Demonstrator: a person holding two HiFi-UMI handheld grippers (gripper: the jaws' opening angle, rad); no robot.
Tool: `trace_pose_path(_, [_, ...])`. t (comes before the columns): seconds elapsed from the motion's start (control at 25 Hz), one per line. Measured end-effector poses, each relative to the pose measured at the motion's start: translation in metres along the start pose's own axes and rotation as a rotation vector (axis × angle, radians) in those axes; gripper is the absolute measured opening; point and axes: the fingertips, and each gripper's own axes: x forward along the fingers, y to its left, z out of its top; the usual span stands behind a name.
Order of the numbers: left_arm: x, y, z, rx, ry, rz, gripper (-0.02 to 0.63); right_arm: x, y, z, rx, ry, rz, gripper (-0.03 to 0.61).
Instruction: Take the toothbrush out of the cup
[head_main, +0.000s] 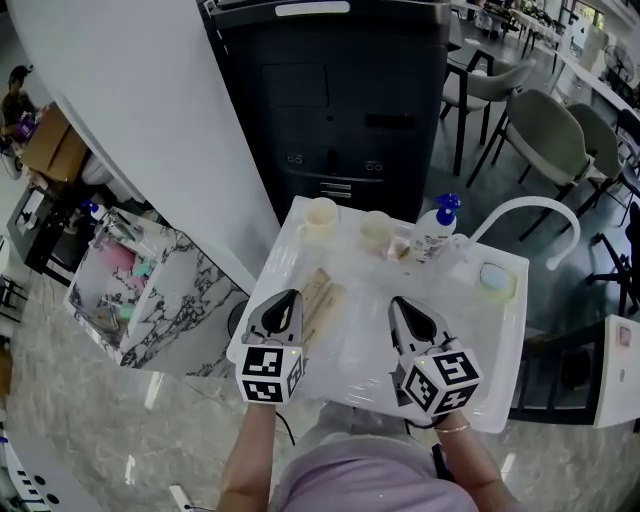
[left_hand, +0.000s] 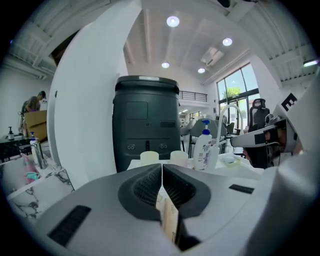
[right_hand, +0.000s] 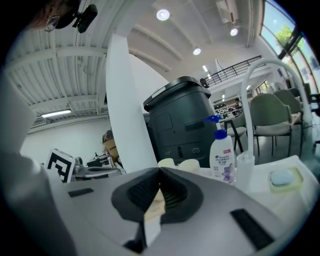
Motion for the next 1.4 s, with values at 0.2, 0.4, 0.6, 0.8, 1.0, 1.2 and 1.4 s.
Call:
trace_pose_path(0.2, [-0.016,0.003,0.005,-0.027,-0.051,0.023,0.002,-0.003,0.007,0.003,-0.002,-0.007,0.022,0.003])
trace_pose_path(0.4, [-0.026,0.007,0.005,-0.035,-0.073,0.042,0.002,-0.003,0.013,0.006,-0.010,-0.013,0.043,0.003])
trace_pose_path(0.6, [-0.032,0.010,0.003,-0.048,-0.083,0.044,0.002,-0.005,0.014,0.009,-0.012,-0.021,0.053,0.003])
trace_pose_path(0.8, [-0.035,0.011,0.001,-0.062,-0.084,0.043,0.002,-0.008,0.009,0.014,-0.030,-0.036,0.039,0.003])
trace_pose_path(1.0, [-0.034,0.011,0.000,-0.063,-0.080,0.048,0.002,-0.008,0.007,0.016,-0.048,-0.036,0.035,0.003])
trace_pose_path(1.2, [-0.033,0.010,-0.003,-0.064,-0.073,0.051,0.002,-0.007,0.009,0.016,-0.070,-0.026,0.047,0.003])
trace_pose_path(1.4, [-0.030,0.011,-0.005,-0.063,-0.059,0.049,0.002,-0.006,0.009,0.019,-0.088,-0.028,0.054,0.003])
